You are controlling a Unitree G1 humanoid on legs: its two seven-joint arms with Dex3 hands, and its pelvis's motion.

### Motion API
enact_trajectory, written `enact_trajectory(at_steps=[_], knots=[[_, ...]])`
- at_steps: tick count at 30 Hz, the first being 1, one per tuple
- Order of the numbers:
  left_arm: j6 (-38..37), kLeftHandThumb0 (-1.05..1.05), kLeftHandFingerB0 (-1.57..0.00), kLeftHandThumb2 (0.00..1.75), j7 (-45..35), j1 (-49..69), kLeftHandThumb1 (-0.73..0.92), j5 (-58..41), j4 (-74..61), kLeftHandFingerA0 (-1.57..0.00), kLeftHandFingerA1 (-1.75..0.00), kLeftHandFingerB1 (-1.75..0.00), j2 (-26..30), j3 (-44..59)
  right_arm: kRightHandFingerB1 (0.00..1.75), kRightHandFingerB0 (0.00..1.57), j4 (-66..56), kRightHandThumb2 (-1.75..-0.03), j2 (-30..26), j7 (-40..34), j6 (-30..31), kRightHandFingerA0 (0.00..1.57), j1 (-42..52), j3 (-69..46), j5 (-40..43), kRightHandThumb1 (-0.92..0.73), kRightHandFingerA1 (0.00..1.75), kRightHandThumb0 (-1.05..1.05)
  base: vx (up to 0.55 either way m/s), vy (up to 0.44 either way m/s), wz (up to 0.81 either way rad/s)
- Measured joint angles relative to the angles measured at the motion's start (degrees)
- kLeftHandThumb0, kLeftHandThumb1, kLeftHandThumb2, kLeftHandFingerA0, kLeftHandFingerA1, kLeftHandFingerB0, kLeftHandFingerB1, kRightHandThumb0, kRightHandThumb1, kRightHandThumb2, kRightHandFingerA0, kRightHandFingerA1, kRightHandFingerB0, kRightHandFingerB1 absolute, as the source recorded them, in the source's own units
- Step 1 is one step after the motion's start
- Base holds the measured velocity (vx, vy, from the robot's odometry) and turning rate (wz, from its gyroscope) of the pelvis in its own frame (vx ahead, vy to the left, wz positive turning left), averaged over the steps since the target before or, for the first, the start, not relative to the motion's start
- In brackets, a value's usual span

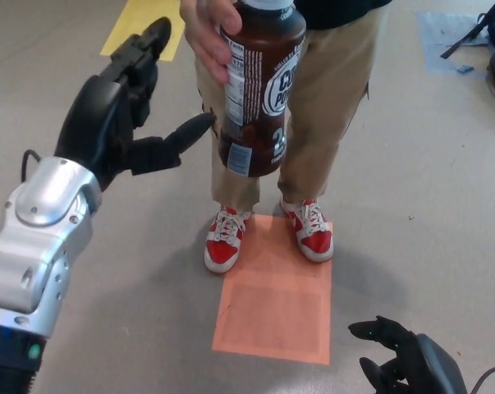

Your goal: The robot recieved a bottle of protein shake from a person using its left hand and then shake the protein up and down 2 two times and hand it back to the person

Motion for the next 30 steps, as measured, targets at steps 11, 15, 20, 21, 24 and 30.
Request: enact_trajectory(at_steps=[11, 15, 20, 21, 24, 30], knots=[[10.58, -0.78, 0.00, 0.56, -1.72, -0.62, 0.52, -4.84, -2.59, 0.00, 0.00, 0.00, -2.77, -1.51, 0.49, 0.62, 0.05, -0.68, 0.01, -0.13, -0.98, 0.97, 0.24, 0.06, -0.03, -0.78, 0.58, -0.27, 0.00, 0.000, 0.00], [14.37, -0.78, 0.00, 0.57, -2.26, -1.16, 0.52, -6.40, -3.41, 0.00, 0.00, 0.00, -3.34, -2.24, 0.49, 0.63, 0.08, -0.67, 0.01, -0.20, -1.26, 0.99, 0.27, 0.05, -0.04, -0.82, 0.57, -0.27, 0.00, 0.000, 0.00], [18.64, -0.77, 0.00, 0.56, -2.69, -1.83, 0.51, -7.95, -4.04, 0.00, 0.00, 0.00, -4.18, -2.83, 0.48, 0.62, 0.13, -0.67, 0.01, -0.46, -1.62, 1.00, 0.27, 0.05, -0.05, -0.83, 0.57, -0.29, 0.00, 0.000, 0.00], [19.92, -0.78, 0.00, 0.56, -2.79, -2.15, 0.52, -8.39, -4.20, 0.00, 0.00, 0.00, -4.51, -2.98, 0.48, 0.62, 0.15, -0.67, 0.01, -0.56, -1.71, 1.00, 0.27, 0.05, -0.05, -0.81, 0.59, -0.28, 0.00, 0.000, 0.00], [22.65, -0.81, 0.00, 0.55, -2.98, -3.17, 0.51, -9.42, -4.52, 0.00, 0.00, 0.00, -5.05, -3.34, 0.47, 0.59, 0.21, -0.68, 0.01, -0.72, -1.97, 0.99, 0.27, 0.05, -0.06, -0.80, 0.57, -0.28, 0.00, 0.000, 0.00], [28.36, -0.83, 0.00, 0.56, -3.38, -6.10, 0.53, -10.79, -4.97, 0.00, 0.00, 0.00, -5.20, -3.88, 0.48, 0.61, 0.38, -0.69, 0.01, -1.06, -2.55, 0.98, 0.29, 0.08, -0.12, -0.79, 0.57, -0.27, 0.00, 0.000, 0.00]])
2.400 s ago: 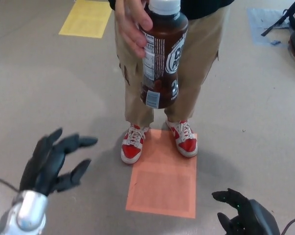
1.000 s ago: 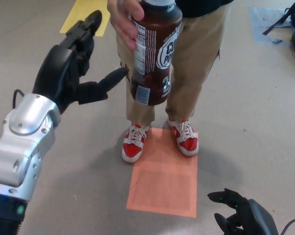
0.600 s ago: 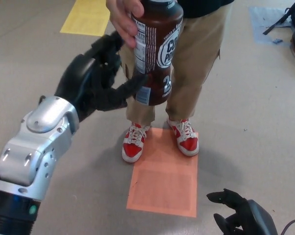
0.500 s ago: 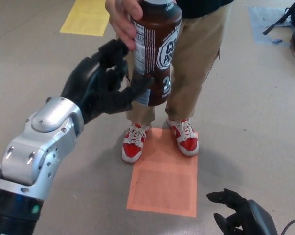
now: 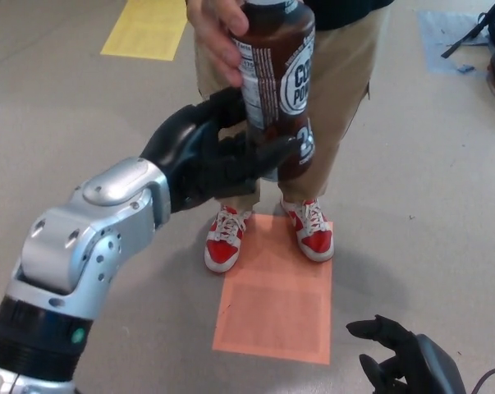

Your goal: The robot recieved a bottle of protein shake from a person using its left hand and then shake the protein up and down 2 two times and hand it back to the person

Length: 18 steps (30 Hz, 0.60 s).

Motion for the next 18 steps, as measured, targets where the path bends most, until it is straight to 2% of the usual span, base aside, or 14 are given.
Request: enact_trajectory(at_steps=[2, 3, 6, 7, 13, 14, 18], knots=[[1.72, -0.84, 0.00, 0.56, -0.07, -0.93, 0.54, -0.46, -0.02, 0.00, 0.00, 0.00, 0.00, -0.02, 0.48, 0.62, 0.06, -0.66, 0.00, -0.06, -0.21, 0.99, 0.02, -0.02, 0.00, -0.80, 0.58, -0.28, 0.00, 0.000, 0.00], [2.49, -0.80, 0.00, 0.81, -0.11, -1.43, 0.43, -0.58, -0.02, 0.00, 0.00, 0.00, 0.02, -0.03, 0.48, 0.62, 0.09, -0.67, 0.00, -0.08, -0.31, 0.98, 0.03, -0.02, -0.01, -0.81, 0.57, -0.28, 0.00, 0.000, 0.00], [5.39, -0.79, 0.00, 0.80, -0.37, -3.57, 0.43, -0.91, 0.08, 0.00, 0.00, 0.00, 0.17, -0.09, 0.49, 0.62, 0.37, -0.68, 0.00, -0.23, -0.69, 0.97, 0.11, -0.04, -0.01, -0.80, 0.55, -0.27, 0.00, 0.000, 0.00], [6.67, -0.79, 0.00, 0.58, -0.51, -4.70, 0.55, -1.00, 0.30, 0.00, 0.00, 0.00, 0.34, -0.09, 0.48, 0.62, 0.52, -0.68, 0.00, -0.36, -0.88, 0.98, 0.15, -0.03, -0.03, -0.80, 0.56, -0.28, 0.00, 0.000, 0.00], [11.73, -0.78, 0.00, 0.57, -1.18, -10.01, 0.55, -1.14, 2.60, 0.00, 0.00, 0.00, 1.29, 0.63, 0.47, 0.62, 1.27, -0.65, 0.00, -1.05, -1.77, 0.99, 0.27, -0.16, -0.19, -0.76, 0.56, -0.25, 0.00, 0.000, 0.00], [12.86, -0.79, 0.00, 0.84, -1.36, -11.37, 0.46, -1.18, 3.36, 0.00, -0.07, 0.00, 1.58, 1.18, 0.48, 0.63, 1.50, -0.66, 0.00, -1.17, -2.02, 1.00, 0.28, -0.26, -0.19, -0.75, 0.58, -0.23, 0.00, 0.000, 0.00], [16.51, -0.76, 0.00, 0.83, -1.45, -14.87, 0.44, -1.14, 5.25, 0.00, -0.08, 0.00, 2.13, 3.21, 0.48, 0.63, 1.98, -0.67, 0.01, -1.52, -2.95, 0.99, 0.27, -0.80, -0.17, -0.75, 0.58, -0.25, 0.00, 0.000, 0.00]])
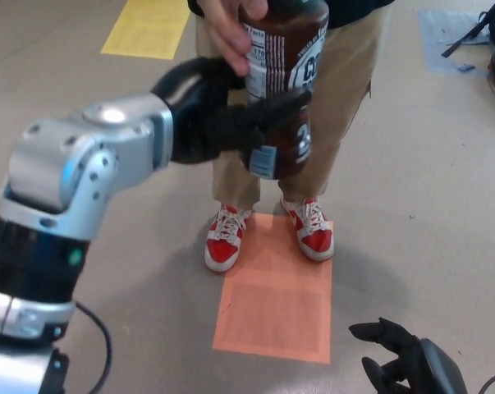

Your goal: The robot recieved a bottle of protein shake from a person using its left hand and then shake the protein up and down 2 two times and hand it back to the person

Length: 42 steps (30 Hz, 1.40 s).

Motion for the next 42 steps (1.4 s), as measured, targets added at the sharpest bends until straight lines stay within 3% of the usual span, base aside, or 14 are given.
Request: enact_trajectory(at_steps=[9, 10, 12, 13, 22, 23, 24, 25, 27, 31, 33, 34, 40, 42], knots=[[5.12, -0.66, 0.00, 0.78, 3.03, -2.70, 0.40, 0.88, 1.08, 0.00, -0.16, -0.06, -3.24, 6.20, 0.48, 0.64, 0.47, -0.64, 0.04, -1.27, -1.38, 1.01, -0.11, -0.42, -0.37, -0.71, 0.58, -0.22, 0.00, 0.000, 0.00], [5.20, -0.66, 0.00, 0.55, 3.69, -2.69, 0.49, 1.06, 1.04, -0.01, -0.27, -0.11, -4.00, 6.84, 0.49, 0.64, 0.54, -0.65, 0.07, -1.35, -1.47, 1.02, -0.14, -0.48, -0.39, -0.71, 0.60, -0.22, 0.00, 0.000, 0.00], [5.22, -0.61, 0.00, 0.55, 5.12, -2.56, 0.49, 1.75, 0.86, -0.09, -0.31, -0.13, -5.28, 7.58, 0.49, 0.64, 0.60, -0.65, 0.17, -1.51, -1.71, 1.02, -0.20, -0.61, -0.41, -0.72, 0.60, -0.23, 0.00, 0.000, 0.00], [5.19, -0.57, 0.00, 0.73, 6.04, -2.35, 0.38, 2.40, 0.58, -0.17, -0.46, -0.11, -6.01, 7.65, 0.49, 0.64, 0.65, -0.66, 0.18, -1.63, -1.87, 1.02, -0.23, -0.65, -0.44, -0.73, 0.61, -0.23, 0.00, 0.000, 0.00], [3.91, -0.46, -0.03, 0.69, 9.53, 1.07, 0.39, 6.54, -1.74, -0.49, -0.52, -0.18, -8.54, 6.19, 0.49, 0.64, 0.65, -0.68, 0.21, -2.02, -2.43, 1.00, -0.42, -0.89, -0.76, -0.73, 0.60, -0.21, 0.00, 0.000, 0.00], [3.68, -0.37, -0.11, 0.57, 9.63, 1.35, 0.54, 6.90, -1.85, -0.76, -0.45, -0.26, -8.60, 6.08, 0.49, 0.64, 0.65, -0.67, 0.21, -2.04, -2.48, 1.00, -0.45, -0.94, -0.76, -0.74, 0.61, -0.23, 0.00, 0.000, 0.00], [3.37, -0.37, -0.11, 0.57, 9.73, 1.67, 0.54, 7.33, -1.92, -0.76, -0.45, -0.26, -8.66, 5.90, 0.49, 0.64, 0.65, -0.67, 0.21, -2.04, -2.56, 1.00, -0.49, -1.03, -0.76, -0.74, 0.61, -0.23, 0.00, 0.000, 0.00], [3.08, -0.26, -0.50, 0.63, 9.82, 1.88, 0.75, 7.67, -2.01, -1.02, -0.51, -0.36, -8.68, 5.68, 0.48, 0.63, 0.66, -0.66, 0.21, -2.04, -2.61, 1.02, -0.51, -1.08, -0.76, -0.73, 0.60, -0.23, 0.00, 0.000, 0.00], [1.53, -0.14, -0.87, 0.66, 9.85, 2.84, 0.79, 8.81, -2.56, -1.20, -0.67, -0.51, -8.59, 4.26, 0.49, 0.63, 0.66, -0.68, 0.21, -2.04, -2.65, 1.01, -0.59, -1.14, -0.78, -0.74, 0.62, -0.23, 0.00, 0.000, 0.00], [-1.87, -0.13, -0.79, 0.75, 10.13, 4.63, 0.80, 10.88, -3.30, -1.10, -1.00, -0.95, -8.79, 2.50, 0.48, 0.63, 0.66, -0.66, 0.23, -2.04, -2.65, 1.00, -0.80, -1.16, -0.84, -0.75, 0.58, -0.24, 0.00, 0.000, 0.00], [-3.90, -0.14, -0.78, 0.75, 10.30, 5.70, 0.79, 11.78, -3.57, -1.10, -1.07, -0.96, -9.25, 2.50, 0.48, 0.64, 0.66, -0.66, 0.22, -2.07, -2.65, 1.01, -0.87, -1.13, -0.92, -0.74, 0.58, -0.24, 0.00, 0.000, 0.00], [-4.62, -0.16, -0.76, 0.75, 10.31, 6.04, 0.79, 12.07, -3.57, -1.04, -1.28, -1.00, -9.37, 2.47, 0.48, 0.63, 0.66, -0.66, 0.22, -2.11, -2.65, 1.01, -0.90, -1.10, -0.98, -0.75, 0.59, -0.24, 0.00, 0.000, 0.00], [-9.47, -0.17, -0.77, 0.77, 10.17, 7.27, 0.77, 14.14, -3.53, -0.97, -1.33, -0.99, -9.53, 2.26, 0.50, 0.64, 0.79, -0.68, 0.22, -2.12, -2.77, 1.02, -1.09, -1.43, -1.23, -0.74, 0.60, -0.23, 0.00, 0.000, 0.00], [-10.61, -0.17, -0.76, 0.78, 10.10, 7.43, 0.76, 14.52, -3.54, -1.00, -1.19, -0.98, -9.53, 2.24, 0.49, 0.63, 0.81, -0.67, 0.22, -2.13, -2.86, 1.04, -1.21, -1.50, -1.31, -0.74, 0.60, -0.24, 0.00, 0.000, 0.00]])
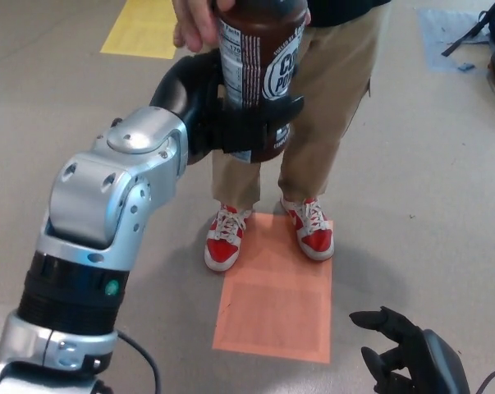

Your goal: The robot recieved a bottle of protein shake from a person using its left hand and then shake the protein up and down 2 two times and hand it back to the person

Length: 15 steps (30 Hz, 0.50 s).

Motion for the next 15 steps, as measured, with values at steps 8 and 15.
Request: enact_trajectory(at_steps=[8, 15], knots=[[-4.27, -0.15, -0.74, 0.83, -1.20, 2.90, 0.74, 1.17, -0.04, -0.97, -1.32, -1.07, 0.04, 0.04, 0.49, 0.63, 0.05, -0.71, 0.01, 0.50, -0.13, 1.02, -0.12, -0.50, -0.19, -0.79, 0.60, -0.27, 0.00, 0.000, 0.00], [-8.95, -0.15, -0.74, 0.77, -2.52, 8.98, 0.76, 2.80, 2.09, -0.95, -1.23, -1.05, 0.22, -2.23, 0.48, 0.62, 0.15, -0.70, 0.02, 1.61, -0.33, 0.99, -0.12, -1.29, -0.15, -0.80, 0.60, -0.28, 0.00, 0.000, 0.00]])
